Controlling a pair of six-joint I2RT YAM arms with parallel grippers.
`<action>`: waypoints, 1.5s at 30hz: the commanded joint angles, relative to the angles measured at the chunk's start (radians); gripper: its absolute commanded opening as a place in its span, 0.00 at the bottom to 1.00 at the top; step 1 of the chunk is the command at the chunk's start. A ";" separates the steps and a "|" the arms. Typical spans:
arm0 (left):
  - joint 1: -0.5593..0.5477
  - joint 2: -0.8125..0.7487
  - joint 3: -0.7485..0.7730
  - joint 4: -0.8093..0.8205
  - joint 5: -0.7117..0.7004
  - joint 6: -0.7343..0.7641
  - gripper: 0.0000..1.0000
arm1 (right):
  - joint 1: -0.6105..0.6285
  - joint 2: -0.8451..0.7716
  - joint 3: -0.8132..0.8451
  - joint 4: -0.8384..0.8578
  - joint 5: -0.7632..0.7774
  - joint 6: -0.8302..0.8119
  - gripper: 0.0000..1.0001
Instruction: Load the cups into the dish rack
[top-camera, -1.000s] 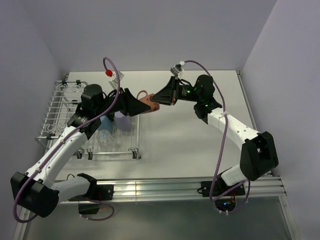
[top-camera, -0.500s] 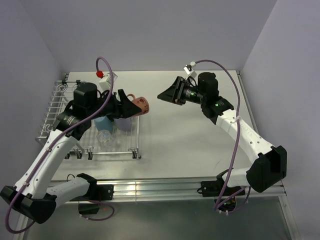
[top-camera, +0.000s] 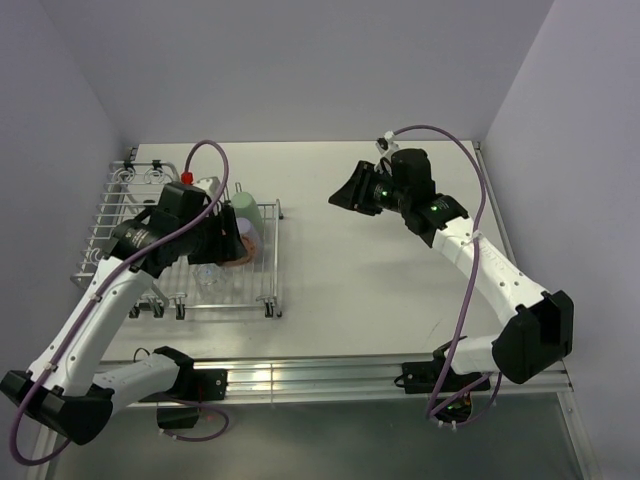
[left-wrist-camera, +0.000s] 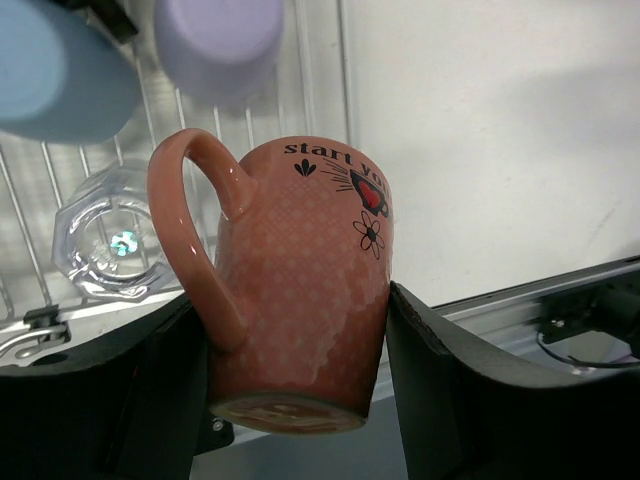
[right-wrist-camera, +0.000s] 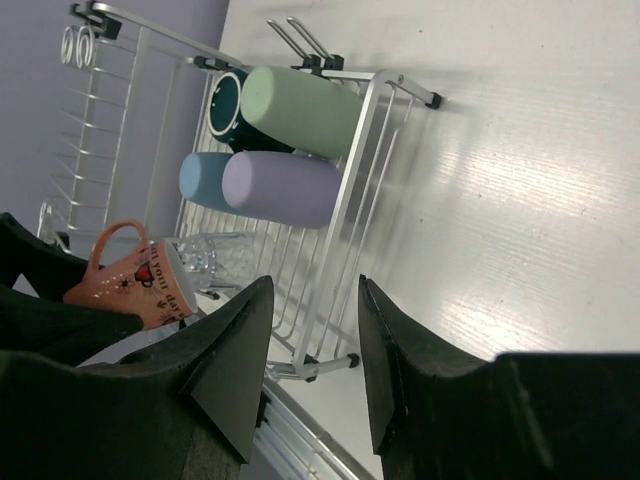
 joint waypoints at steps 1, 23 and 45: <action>-0.010 0.005 -0.025 -0.015 -0.057 0.003 0.00 | -0.004 0.002 0.040 0.001 0.027 -0.039 0.47; -0.042 0.160 -0.094 0.051 -0.090 0.027 0.00 | -0.005 0.031 -0.003 0.027 0.017 -0.050 0.47; -0.094 0.318 -0.115 0.079 -0.110 0.021 0.00 | -0.005 0.059 -0.038 0.050 0.003 -0.068 0.47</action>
